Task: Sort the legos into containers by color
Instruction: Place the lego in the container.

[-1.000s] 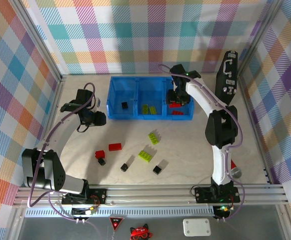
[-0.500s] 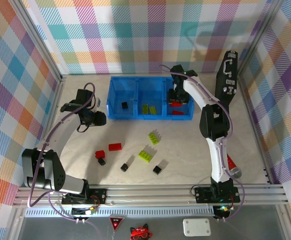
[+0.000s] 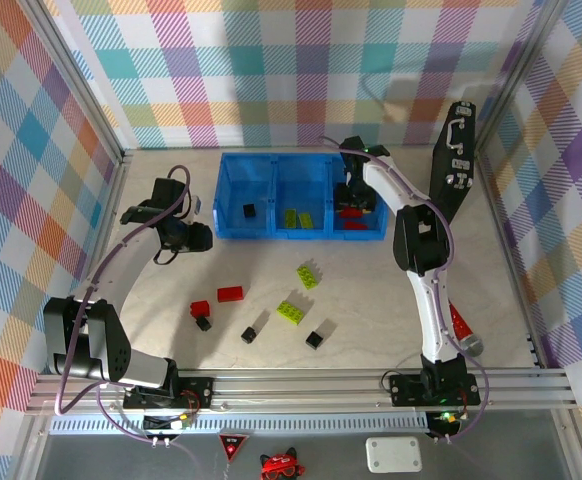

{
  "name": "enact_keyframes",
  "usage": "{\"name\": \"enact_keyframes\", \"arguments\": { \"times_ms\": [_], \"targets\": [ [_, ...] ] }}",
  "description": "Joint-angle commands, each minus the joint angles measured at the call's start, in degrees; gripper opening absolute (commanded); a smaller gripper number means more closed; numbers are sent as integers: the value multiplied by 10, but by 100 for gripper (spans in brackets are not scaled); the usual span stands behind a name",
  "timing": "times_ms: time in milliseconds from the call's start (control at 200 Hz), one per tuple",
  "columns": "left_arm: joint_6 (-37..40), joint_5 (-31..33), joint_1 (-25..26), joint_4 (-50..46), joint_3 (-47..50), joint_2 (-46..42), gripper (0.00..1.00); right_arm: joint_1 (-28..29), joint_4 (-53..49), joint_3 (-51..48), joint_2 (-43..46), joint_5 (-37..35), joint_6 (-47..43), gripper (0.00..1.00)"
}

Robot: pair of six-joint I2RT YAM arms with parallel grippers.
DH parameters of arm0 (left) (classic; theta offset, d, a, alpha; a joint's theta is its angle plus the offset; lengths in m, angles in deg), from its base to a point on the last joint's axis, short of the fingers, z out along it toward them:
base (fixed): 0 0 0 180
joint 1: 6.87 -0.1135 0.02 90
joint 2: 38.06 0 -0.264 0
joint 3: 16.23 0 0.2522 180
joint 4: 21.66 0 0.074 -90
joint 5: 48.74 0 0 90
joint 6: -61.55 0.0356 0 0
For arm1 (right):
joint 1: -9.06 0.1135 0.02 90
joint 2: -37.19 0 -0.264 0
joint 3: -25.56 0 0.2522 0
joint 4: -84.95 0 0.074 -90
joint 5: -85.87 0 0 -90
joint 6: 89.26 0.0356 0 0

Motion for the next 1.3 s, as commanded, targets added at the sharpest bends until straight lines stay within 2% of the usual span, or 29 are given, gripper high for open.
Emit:
{"name": "enact_keyframes", "arguments": {
  "times_ms": [0,655,900,1090,1295],
  "targets": [
    [10,-10,-8,4,6,-11,43,-4,-1,13,-10,12,3,65],
    [9,-15,-8,5,7,-18,43,-4,-26,12,77,16,1,74],
    [8,-17,-8,8,12,-25,43,-2,-39,17,109,27,1,75],
    [4,-22,-8,10,13,-27,43,2,-35,-16,160,31,4,74],
    [-5,-33,-7,5,12,-25,43,9,-10,-100,230,41,9,74]
  ]
}}
